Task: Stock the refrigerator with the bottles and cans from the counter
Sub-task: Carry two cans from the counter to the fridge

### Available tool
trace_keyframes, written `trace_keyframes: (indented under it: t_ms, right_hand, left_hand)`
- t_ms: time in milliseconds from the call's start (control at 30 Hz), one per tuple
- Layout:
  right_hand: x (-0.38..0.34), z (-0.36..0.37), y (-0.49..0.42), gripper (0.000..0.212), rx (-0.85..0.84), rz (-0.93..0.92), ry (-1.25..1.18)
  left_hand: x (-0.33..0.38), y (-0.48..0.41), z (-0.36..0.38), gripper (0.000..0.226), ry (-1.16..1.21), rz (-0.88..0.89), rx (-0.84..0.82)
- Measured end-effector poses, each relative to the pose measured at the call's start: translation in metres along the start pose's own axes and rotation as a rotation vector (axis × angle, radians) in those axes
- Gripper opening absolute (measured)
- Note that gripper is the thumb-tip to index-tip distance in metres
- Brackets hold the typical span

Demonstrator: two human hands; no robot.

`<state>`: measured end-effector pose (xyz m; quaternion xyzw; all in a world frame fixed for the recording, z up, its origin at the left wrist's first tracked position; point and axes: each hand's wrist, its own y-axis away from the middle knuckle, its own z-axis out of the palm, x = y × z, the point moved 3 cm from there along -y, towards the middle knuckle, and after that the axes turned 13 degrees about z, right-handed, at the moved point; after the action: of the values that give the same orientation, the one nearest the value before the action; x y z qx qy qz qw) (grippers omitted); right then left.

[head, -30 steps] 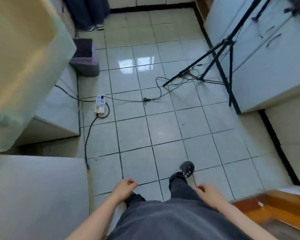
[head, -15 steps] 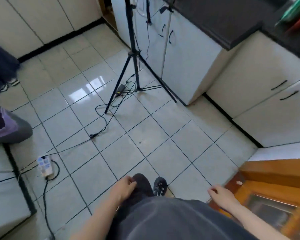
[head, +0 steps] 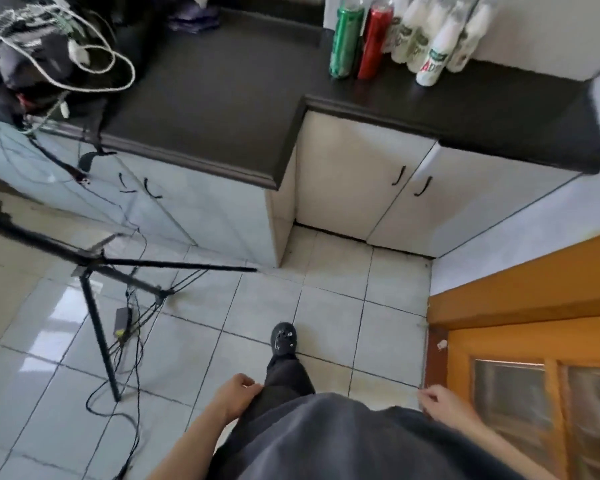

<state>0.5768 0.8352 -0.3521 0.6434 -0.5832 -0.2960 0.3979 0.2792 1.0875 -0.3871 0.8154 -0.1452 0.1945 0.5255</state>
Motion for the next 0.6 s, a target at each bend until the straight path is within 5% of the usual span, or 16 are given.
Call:
trace_keyframes:
  t_ms: [400, 500, 600]
  right_hand:
    - [-0.135, -0.125, -0.013, 0.017, 0.203, -0.011, -0.485]
    - [-0.167, -0.173, -0.028, 0.021, 0.258, -0.088, -0.555]
    - [-0.208, -0.241, -0.046, 0.023, 0.306, -0.214, -0.586]
  left_hand:
    - [0.228, -0.152, -0.165, 0.032, -0.272, 0.304, -0.033]
    - [0.275, -0.174, -0.167, 0.022, -0.091, 0.357, -0.076]
    - [0.326, -0.196, -0.178, 0.017, 0.086, 0.423, 0.049]
